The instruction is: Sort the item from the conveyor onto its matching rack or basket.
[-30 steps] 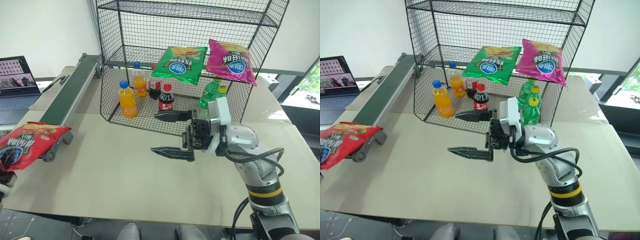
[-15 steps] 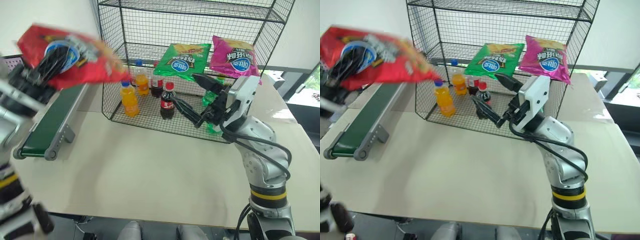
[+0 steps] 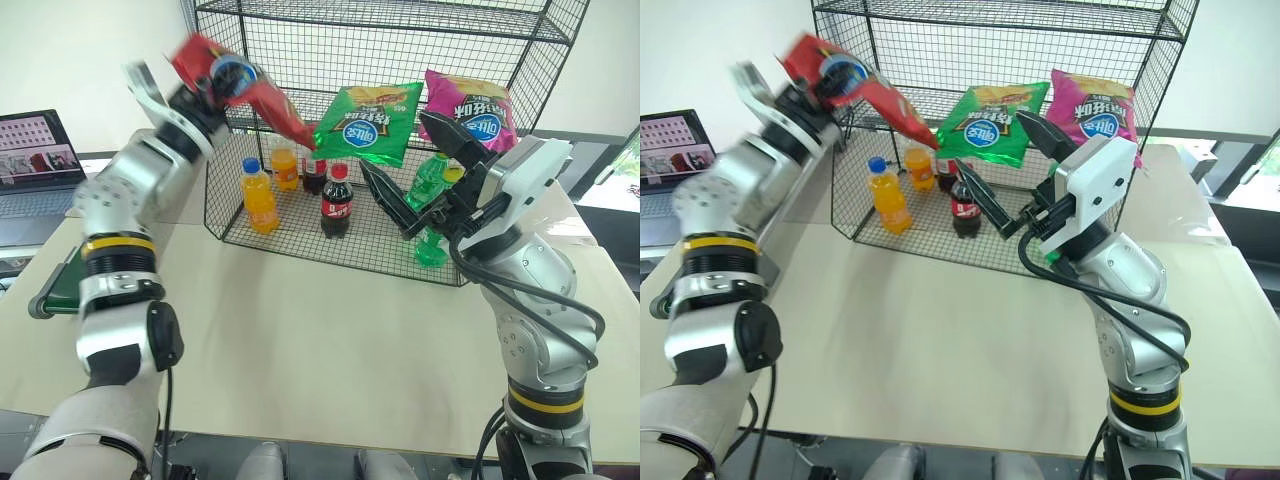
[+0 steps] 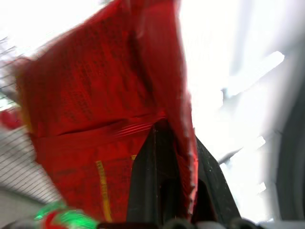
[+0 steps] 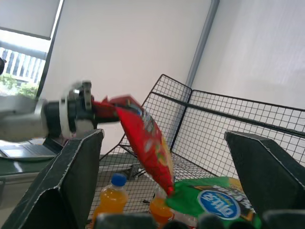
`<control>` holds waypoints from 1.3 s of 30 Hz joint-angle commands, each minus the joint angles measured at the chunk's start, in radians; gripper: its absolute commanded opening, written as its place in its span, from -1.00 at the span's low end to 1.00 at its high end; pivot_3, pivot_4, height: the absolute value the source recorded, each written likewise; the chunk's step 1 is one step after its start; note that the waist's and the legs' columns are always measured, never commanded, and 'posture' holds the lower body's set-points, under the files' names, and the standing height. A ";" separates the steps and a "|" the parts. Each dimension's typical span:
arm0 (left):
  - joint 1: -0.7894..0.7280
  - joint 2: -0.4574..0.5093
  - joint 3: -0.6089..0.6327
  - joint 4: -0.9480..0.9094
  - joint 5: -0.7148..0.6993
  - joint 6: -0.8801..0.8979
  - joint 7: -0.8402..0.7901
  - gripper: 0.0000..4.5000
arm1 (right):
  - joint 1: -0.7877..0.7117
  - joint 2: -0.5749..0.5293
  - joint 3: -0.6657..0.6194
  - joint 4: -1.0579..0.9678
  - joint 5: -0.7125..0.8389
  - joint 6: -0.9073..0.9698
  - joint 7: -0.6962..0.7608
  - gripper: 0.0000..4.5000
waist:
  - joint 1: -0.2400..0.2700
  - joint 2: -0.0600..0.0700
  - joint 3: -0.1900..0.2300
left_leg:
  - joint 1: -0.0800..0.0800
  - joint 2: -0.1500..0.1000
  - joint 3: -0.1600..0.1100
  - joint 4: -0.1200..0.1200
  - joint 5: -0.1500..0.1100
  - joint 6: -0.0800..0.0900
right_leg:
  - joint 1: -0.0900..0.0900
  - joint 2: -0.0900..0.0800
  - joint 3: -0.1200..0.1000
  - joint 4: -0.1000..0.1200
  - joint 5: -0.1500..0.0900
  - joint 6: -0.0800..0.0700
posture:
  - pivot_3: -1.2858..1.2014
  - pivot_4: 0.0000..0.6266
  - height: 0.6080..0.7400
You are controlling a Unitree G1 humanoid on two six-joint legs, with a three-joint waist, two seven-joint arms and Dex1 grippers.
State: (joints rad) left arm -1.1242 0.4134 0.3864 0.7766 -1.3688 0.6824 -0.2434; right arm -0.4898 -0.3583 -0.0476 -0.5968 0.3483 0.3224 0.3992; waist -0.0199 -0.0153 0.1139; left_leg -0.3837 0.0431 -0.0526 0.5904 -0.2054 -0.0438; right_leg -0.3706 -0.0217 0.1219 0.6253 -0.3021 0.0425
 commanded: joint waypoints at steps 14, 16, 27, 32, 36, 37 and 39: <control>-0.121 -0.258 0.154 -0.057 0.196 -0.215 0.235 -0.98 | -0.043 -0.001 0.020 -0.036 -0.042 0.064 -0.073 1.00 | 0.013 -0.001 0.001 | -0.001 -0.001 -0.001 0.001 0.001 0.000 | 0.002 -0.001 0.000 0.000 0.001 0.002 | 0.03 -0.52 0.97; -0.158 -0.287 0.156 -0.006 0.244 -0.276 0.228 -0.98 | -0.061 0.006 0.028 -0.037 -0.059 0.095 -0.104 1.00 | 0.014 -0.001 0.001 | -0.002 -0.002 -0.001 0.001 0.001 0.000 | 0.002 -0.001 0.000 -0.001 0.001 0.002 | 0.03 -0.52 0.97; -0.338 -0.290 0.236 0.335 0.418 -0.604 0.251 -0.98 | -0.058 0.027 0.040 -0.077 -0.097 0.155 -0.159 1.00 | 0.003 -0.001 0.001 | -0.001 -0.004 -0.002 0.000 0.002 0.001 | 0.001 -0.002 0.001 -0.001 0.000 0.003 | 0.03 -0.52 0.97; -0.360 -0.287 0.246 0.385 0.468 -0.634 0.239 -0.98 | -0.051 0.028 0.033 -0.086 -0.098 0.165 -0.168 1.00 | 0.005 -0.001 0.001 | -0.001 -0.004 -0.002 0.000 0.002 0.001 | 0.001 -0.002 0.001 -0.001 0.000 0.004 | 0.03 -0.52 0.97; -0.366 -0.291 0.238 0.395 0.500 -0.623 0.223 -0.98 | -0.050 0.029 0.035 -0.081 -0.097 0.164 -0.168 1.00 | 0.008 -0.001 0.001 | -0.001 -0.005 -0.003 0.000 0.002 0.001 | 0.002 -0.003 0.000 -0.001 0.000 0.004 | 0.03 -0.52 0.97; -0.365 -0.291 0.235 0.393 0.509 -0.618 0.216 -0.87 | -0.048 0.029 0.036 -0.081 -0.097 0.163 -0.167 1.00 | 0.008 -0.001 0.001 | -0.001 -0.005 -0.003 0.000 0.002 0.001 | 0.002 -0.003 0.000 -0.001 0.000 0.004 | 0.03 -0.52 0.97; -0.362 -0.294 0.237 0.378 0.518 -0.608 0.193 -0.62 | -0.043 0.030 0.038 -0.083 -0.095 0.161 -0.165 1.00 | 0.007 -0.001 0.001 | -0.001 -0.005 -0.003 0.000 0.002 0.001 | 0.002 -0.003 0.000 -0.001 0.000 0.004 | 0.03 -0.52 0.97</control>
State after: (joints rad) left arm -1.4442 0.1176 0.6309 1.1785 -0.8670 0.0696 -0.0205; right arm -0.5327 -0.3313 -0.0005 -0.6390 0.2554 0.4921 0.2377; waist -0.0126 -0.0164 0.1145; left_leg -0.3849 0.0377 -0.0555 0.5904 -0.2036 -0.0426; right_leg -0.3691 -0.0250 0.1221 0.6248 -0.3017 0.0466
